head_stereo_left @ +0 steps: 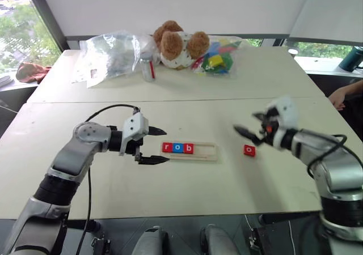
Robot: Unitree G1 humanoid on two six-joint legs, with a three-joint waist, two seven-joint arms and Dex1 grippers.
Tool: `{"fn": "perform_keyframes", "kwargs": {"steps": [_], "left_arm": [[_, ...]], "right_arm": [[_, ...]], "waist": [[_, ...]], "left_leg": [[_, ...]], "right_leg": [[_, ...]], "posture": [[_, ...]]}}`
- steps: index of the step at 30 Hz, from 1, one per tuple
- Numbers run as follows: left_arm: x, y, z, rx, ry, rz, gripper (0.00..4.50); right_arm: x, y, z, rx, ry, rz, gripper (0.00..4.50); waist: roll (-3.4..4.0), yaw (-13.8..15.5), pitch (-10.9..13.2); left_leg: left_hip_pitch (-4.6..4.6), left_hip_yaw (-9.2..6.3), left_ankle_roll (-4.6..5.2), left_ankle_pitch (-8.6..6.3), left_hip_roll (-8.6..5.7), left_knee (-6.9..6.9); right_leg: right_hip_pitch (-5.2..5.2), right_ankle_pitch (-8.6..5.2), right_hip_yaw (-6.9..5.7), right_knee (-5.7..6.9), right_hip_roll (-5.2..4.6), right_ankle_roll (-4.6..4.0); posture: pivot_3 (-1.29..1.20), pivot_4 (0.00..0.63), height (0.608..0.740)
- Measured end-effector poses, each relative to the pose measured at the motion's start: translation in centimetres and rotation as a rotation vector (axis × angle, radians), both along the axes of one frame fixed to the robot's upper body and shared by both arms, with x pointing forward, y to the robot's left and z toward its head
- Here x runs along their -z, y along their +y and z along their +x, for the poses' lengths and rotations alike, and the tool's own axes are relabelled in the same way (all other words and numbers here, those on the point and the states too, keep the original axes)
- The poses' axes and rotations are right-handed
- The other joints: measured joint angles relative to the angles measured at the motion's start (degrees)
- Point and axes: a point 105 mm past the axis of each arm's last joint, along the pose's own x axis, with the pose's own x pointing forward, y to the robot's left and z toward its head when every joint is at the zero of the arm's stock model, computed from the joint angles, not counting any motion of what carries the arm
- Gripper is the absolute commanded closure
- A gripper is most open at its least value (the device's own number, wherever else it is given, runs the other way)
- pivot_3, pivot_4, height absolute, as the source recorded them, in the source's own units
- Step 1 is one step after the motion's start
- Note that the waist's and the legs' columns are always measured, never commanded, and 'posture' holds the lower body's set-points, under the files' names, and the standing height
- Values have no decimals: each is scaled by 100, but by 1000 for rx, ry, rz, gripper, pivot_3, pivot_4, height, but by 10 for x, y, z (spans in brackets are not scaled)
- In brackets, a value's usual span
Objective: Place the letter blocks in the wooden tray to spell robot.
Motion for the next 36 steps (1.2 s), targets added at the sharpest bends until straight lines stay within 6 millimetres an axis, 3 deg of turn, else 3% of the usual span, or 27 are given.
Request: {"fn": "perform_keyframes", "kwargs": {"steps": [5, 17, 20, 24, 31, 36], "left_arm": [[-7, 2, -17, 44, 8, 32, 0], [3, 11, -18, -28, 62, 47, 0], [10, 17, -17, -53, 82, 62, 0], [13, 19, -16, -64, 93, 66, 0], [15, 26, -13, -89, 84, 86, 0], [18, 37, -7, -121, 84, 113, 0]], "right_arm": [[15, -29, 0, -174, 33, -67, 370], [24, -21, 20, -299, 10, -59, 370], [27, -22, 23, -295, 6, -61, 1157], [31, -20, 21, -323, 15, -65, 3232], [29, -18, 21, -328, 32, -61, 3338], [-5, 48, 34, -449, -7, 11, 3338]], "waist": [[-2, -122, 4], [0, -2, 5], [0, -10, 5], [0, -18, 5], [1, -18, 5], [4, -84, 7]], "left_leg": [[24, 26, -2, 1, 13, 8], [18, 7, -22, 12, 17, 8], [18, 6, -24, 12, 17, 6], [14, 6, -25, 13, 17, 5], [14, 6, -27, 13, 17, 6], [14, 4, -34, 18, 22, 4]], "right_leg": [[1, 1, 26, 10, -4, 0], [-6, 1, 17, 18, -8, -3], [-7, 1, 16, 18, -8, -3], [-13, 1, 17, 18, -8, -3], [-13, 1, 18, 19, -10, -4], [-28, 3, 19, 34, -3, -6]], "posture": [[0, 150, 740], [0, 150, 740], [0, 150, 740], [0, 150, 740], [0, 150, 740], [0, 150, 740]]}}
